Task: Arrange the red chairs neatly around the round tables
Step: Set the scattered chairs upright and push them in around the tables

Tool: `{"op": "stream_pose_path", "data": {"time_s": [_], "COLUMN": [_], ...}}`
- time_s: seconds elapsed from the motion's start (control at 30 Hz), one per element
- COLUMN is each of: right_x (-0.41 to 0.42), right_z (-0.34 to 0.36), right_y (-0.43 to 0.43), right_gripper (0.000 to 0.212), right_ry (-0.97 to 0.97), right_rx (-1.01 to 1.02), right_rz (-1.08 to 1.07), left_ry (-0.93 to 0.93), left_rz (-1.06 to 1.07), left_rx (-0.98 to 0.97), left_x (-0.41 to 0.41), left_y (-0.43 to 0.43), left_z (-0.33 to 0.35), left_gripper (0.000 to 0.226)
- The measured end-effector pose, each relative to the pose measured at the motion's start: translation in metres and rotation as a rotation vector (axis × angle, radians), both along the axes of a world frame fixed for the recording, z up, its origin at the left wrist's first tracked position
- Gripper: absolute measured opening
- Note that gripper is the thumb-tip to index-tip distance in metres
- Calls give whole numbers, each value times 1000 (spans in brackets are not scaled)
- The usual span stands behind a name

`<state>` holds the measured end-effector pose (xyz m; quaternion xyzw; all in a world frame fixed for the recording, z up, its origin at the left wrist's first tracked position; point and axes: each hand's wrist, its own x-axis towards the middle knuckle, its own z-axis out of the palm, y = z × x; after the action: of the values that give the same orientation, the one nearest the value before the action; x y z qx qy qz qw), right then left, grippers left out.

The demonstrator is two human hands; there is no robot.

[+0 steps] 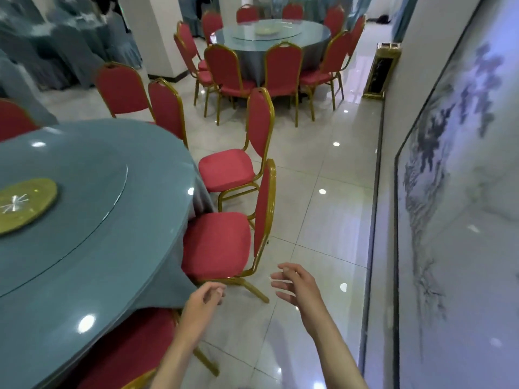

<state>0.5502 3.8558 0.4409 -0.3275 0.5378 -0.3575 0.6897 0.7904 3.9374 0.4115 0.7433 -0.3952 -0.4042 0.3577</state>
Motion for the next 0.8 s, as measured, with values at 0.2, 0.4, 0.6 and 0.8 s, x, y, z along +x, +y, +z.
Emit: {"op": "stream_pose_path", "data": {"time_s": [0.2,0.4,0.6,0.8], "right_x": [-36,-44,-22,5], "right_z": [-6,-13,-10,-6], "right_y": [-54,-137,-241,-339], "right_gripper": [22,22,19,17], "right_ry": [23,81,169,165], "right_rx": [5,-4,12,25], "right_rz": [-11,41,187,230], "left_ry": [62,100,149,172], "left_rz": [9,8,111,155], "left_rx": [-80,-109,-92,-106], "left_x": [-31,-46,-36,-43], "left_y": [-77,-170,-275,-361], "left_z": [5,-2,-5,6], "left_gripper": [24,34,28,22]}}
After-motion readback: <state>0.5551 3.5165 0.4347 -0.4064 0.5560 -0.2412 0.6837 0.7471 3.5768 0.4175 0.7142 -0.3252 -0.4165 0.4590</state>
